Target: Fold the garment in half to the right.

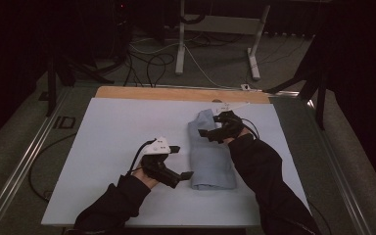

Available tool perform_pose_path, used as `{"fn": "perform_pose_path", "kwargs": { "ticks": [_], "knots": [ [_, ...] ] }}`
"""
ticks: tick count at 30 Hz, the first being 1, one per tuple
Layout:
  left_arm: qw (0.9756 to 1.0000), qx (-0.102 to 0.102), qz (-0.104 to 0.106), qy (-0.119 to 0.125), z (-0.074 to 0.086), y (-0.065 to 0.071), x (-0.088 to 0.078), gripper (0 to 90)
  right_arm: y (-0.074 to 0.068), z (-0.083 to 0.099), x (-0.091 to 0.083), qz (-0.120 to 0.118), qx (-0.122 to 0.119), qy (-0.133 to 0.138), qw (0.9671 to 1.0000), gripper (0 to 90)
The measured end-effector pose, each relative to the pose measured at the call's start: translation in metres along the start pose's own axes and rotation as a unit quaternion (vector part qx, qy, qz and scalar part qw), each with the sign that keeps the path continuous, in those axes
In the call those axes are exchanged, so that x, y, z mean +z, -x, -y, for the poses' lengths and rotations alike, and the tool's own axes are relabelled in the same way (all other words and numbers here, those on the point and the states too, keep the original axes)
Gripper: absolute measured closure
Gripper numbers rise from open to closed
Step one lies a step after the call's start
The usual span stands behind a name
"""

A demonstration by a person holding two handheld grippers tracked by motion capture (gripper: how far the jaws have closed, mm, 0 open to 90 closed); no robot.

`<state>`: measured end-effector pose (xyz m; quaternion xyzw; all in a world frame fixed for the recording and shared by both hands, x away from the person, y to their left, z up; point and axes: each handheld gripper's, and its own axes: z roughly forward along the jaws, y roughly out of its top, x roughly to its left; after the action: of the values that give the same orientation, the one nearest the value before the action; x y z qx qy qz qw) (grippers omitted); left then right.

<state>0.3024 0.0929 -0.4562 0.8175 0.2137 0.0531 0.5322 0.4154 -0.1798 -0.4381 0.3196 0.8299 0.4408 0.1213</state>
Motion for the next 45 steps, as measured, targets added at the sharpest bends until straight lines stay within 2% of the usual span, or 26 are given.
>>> {"fn": "perform_pose_path", "kwargs": {
  "ticks": [3,5,6,7,10,12,18,19,20,22,23,24,26,29,30,34,38,40,45],
  "knots": [
    [0.9999,0.000,-0.010,0.004,0.012,-0.007,-0.015,0.1,-0.009,0.003,-0.004,-0.008,-0.004,0.005,0.9999,11.5],
    [0.9998,-0.001,-0.016,0.011,0.021,-0.011,-0.024,0.1,-0.015,0.006,-0.006,-0.022,0.001,0.011,0.9997,11.8],
    [0.9998,-0.002,-0.017,0.007,0.025,-0.014,-0.029,0.1,-0.018,0.008,-0.007,-0.022,-0.005,0.011,0.9997,14.9],
    [0.9997,-0.003,-0.022,0.006,0.029,-0.015,-0.033,0.1,-0.022,0.010,-0.007,-0.023,-0.013,0.008,0.9996,13.7],
    [0.9992,-0.016,-0.030,0.023,0.040,-0.018,-0.046,0.1,-0.032,0.019,-0.007,-0.037,-0.010,0.002,0.9993,16.3],
    [0.9987,-0.017,-0.036,0.031,0.048,-0.019,-0.055,0.1,-0.040,0.026,-0.009,-0.036,-0.023,0.007,0.9991,19.2],
    [0.9972,-0.043,-0.058,0.021,0.073,-0.023,-0.074,0.1,-0.058,0.051,-0.007,-0.062,-0.027,-0.015,0.9976,17.2],
    [0.9970,-0.045,-0.059,0.023,0.076,-0.023,-0.077,0.1,-0.061,0.055,-0.008,-0.066,-0.031,-0.014,0.9972,20.2],
    [0.9968,-0.045,-0.061,0.023,0.080,-0.023,-0.080,0.1,-0.064,0.058,-0.009,-0.067,-0.036,-0.015,0.9970,30.6],
    [0.9964,-0.044,-0.068,0.024,0.086,-0.023,-0.085,0.1,-0.070,0.063,-0.010,-0.079,-0.055,-0.019,0.9952,42.3],
    [0.9962,-0.045,-0.071,0.025,0.088,-0.023,-0.087,0.1,-0.073,0.065,-0.011,-0.073,-0.069,-0.022,0.9947,53.9],
    [0.9959,-0.048,-0.071,0.027,0.091,-0.023,-0.089,0.1,-0.076,0.066,-0.011,-0.070,-0.085,-0.025,0.9936,57.1],
    [0.9958,-0.051,-0.071,0.029,0.097,-0.024,-0.093,0.1,-0.080,0.069,-0.010,-0.075,-0.095,-0.028,0.9923,69.3],
    [0.9954,-0.053,-0.074,0.030,0.104,-0.024,-0.096,0.1,-0.083,0.073,-0.008,-0.066,-0.124,-0.044,0.9891,84.4],
    [0.9953,-0.054,-0.074,0.031,0.106,-0.023,-0.097,0.1,-0.083,0.075,-0.009,-0.065,-0.124,-0.044,0.9892,89.9],
    [0.9954,-0.052,-0.075,0.030,0.111,-0.022,-0.100,0.1,-0.083,0.081,-0.007,-0.069,-0.135,-0.051,0.9872,90.0],
    [0.9951,-0.049,-0.078,0.034,0.115,-0.020,-0.103,0.1,-0.083,0.087,0.000,-0.076,-0.134,-0.063,0.9861,90.0],
    [0.9948,-0.050,-0.081,0.035,0.115,-0.020,-0.104,0.1,-0.083,0.091,0.004,-0.083,-0.126,-0.068,0.9862,90.0],
    [0.9948,-0.052,-0.080,0.036,0.116,-0.021,-0.105,0.1,-0.086,0.102,0.012,-0.090,-0.130,-0.086,0.9836,90.0]
  ]
}}
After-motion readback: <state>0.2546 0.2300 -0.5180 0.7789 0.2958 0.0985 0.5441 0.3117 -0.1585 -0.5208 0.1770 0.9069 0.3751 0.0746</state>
